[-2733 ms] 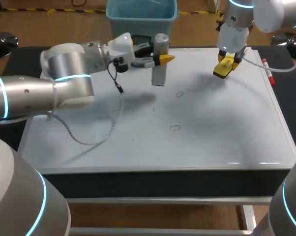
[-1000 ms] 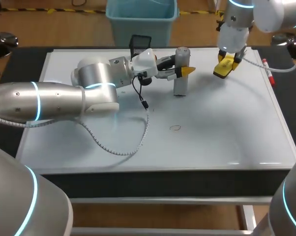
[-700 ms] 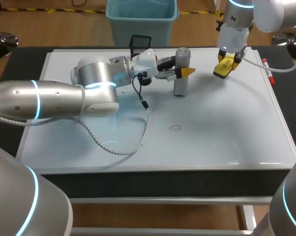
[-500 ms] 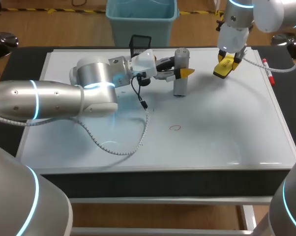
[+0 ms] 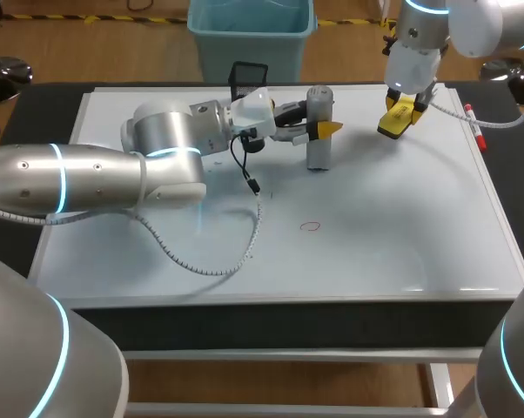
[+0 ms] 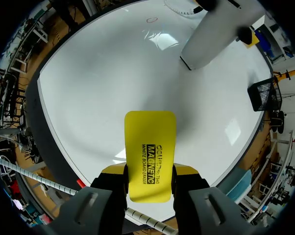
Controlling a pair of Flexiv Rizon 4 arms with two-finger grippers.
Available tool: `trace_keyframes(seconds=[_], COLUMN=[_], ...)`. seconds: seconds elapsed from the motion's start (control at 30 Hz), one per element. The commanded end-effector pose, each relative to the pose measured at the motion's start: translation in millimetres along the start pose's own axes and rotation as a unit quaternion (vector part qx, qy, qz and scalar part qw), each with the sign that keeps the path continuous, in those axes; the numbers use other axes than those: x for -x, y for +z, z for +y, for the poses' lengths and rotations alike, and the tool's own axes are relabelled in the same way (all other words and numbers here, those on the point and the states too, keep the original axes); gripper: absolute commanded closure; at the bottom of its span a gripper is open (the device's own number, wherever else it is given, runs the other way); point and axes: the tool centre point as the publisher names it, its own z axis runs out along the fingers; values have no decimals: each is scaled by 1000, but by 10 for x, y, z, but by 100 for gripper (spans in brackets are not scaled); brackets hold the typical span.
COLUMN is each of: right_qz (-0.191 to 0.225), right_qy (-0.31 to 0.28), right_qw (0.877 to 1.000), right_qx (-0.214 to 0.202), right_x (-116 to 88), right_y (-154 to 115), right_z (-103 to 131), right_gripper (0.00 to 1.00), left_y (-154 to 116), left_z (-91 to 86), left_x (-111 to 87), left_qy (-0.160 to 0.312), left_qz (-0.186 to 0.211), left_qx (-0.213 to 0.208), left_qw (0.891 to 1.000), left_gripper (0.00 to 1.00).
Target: Pick up the inspection probe, press it on each red-marked spot on the whiteboard one by one, put down the probe, pick up the eraser, and wipe off all the red marks.
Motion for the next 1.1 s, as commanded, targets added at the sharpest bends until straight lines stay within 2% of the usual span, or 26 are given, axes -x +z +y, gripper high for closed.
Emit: trace_keyframes(seconds=[0.03,0.23,0.4,0.8,1.1], right_qz=[1,1,1,1,1], right_qy=[-1,-1,-1,-1,-1], right_qw=[1000,1000,1000,1000,1000], right_qx=[-1,-1,-1,-1,-1], right_x=[-5,-5,-5,-5,-5], right_y=[-10,-10,-10,-10,-10], right_z=[-4,-4,-4,-4,-4], right_gripper=[100,100,100,100,100], left_y=[-47,-138,-315,-991,-1541], left_z=[-145,-306,-399,-593,-771], left_x=[-43,-38,-19,-20,37], left_qy=[6,19,26,38,56], left_qz=[-9,-15,-29,-97,-147], left_qx=[1,-2,-5,-20,-14], left_qw=[1000,1000,999,994,988], left_gripper=[100,100,100,100,100])
